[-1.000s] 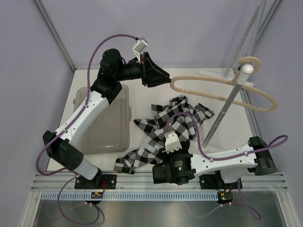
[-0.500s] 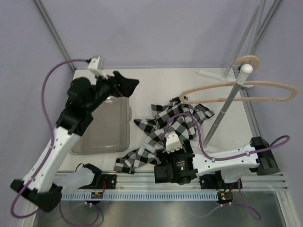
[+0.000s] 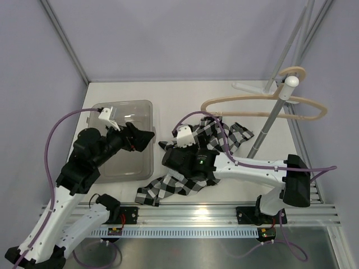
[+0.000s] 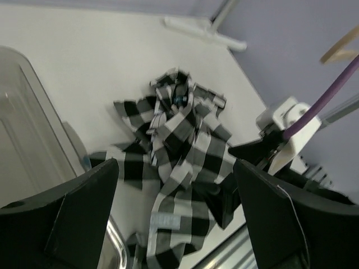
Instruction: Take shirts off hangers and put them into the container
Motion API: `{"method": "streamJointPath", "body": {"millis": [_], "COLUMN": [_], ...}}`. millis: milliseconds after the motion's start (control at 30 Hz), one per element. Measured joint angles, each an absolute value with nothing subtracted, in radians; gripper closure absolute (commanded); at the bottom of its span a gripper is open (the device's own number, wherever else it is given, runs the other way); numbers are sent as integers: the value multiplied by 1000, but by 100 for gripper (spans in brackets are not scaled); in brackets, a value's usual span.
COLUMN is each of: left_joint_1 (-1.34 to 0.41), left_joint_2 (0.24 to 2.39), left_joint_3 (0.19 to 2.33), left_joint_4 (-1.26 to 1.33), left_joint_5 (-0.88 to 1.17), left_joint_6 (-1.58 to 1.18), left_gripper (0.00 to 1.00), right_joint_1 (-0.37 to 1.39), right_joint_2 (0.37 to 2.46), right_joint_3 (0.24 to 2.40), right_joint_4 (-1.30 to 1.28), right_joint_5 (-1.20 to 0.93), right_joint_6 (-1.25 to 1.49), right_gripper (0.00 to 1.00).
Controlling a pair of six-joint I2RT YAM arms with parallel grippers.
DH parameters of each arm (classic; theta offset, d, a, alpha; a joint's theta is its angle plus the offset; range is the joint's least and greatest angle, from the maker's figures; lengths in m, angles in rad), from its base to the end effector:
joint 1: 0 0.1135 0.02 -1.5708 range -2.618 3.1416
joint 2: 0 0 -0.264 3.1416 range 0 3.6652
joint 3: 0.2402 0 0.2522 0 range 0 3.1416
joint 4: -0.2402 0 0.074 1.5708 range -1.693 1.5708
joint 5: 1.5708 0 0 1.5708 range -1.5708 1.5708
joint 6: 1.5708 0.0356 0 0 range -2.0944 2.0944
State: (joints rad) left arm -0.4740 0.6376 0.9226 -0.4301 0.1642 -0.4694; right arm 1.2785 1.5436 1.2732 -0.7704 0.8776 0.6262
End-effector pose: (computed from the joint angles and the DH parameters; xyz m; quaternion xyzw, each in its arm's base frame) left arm 0.1166 -0.0664 0.3813 0.0554 0.7538 -0.3514 0.5524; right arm 0.1167 0.2926 0.2863 -0.1745 0.8633 -0.0445 0.4715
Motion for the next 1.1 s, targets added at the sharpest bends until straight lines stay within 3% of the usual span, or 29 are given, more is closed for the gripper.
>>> {"method": "streamJointPath", "body": {"millis": [133,200,333,500,800,1100], "left_joint_1": [-474,-477,-486,-525,-619,-619], "left_joint_2": [744,806,920,1090,1436,1627], "left_joint_3": [923,910,869,863,963,1116], "left_joint_4": [-462,-448,-397,-260,-47,43], "left_joint_5": [194,200,216,261,374,455], "left_joint_6": [-434,-422,-414,-414,-352,-282], "left_gripper": [11,1,1,1,7,10], "right_joint_1": [1275,1275,1280,1335,1510,1610], "right_joint_2": [1525,1472,1337,1238,1206,1196], "right_joint_3": [1258,1214,1104,986,898,898], "right_joint_4": [-744,-727,-719,-742,-854,-923], "right_joint_5": [853,829,782,764,763,762], "right_joint_6": [616,619,630,698,876,1011], "right_gripper": [3,6,12,11,10,9]}}
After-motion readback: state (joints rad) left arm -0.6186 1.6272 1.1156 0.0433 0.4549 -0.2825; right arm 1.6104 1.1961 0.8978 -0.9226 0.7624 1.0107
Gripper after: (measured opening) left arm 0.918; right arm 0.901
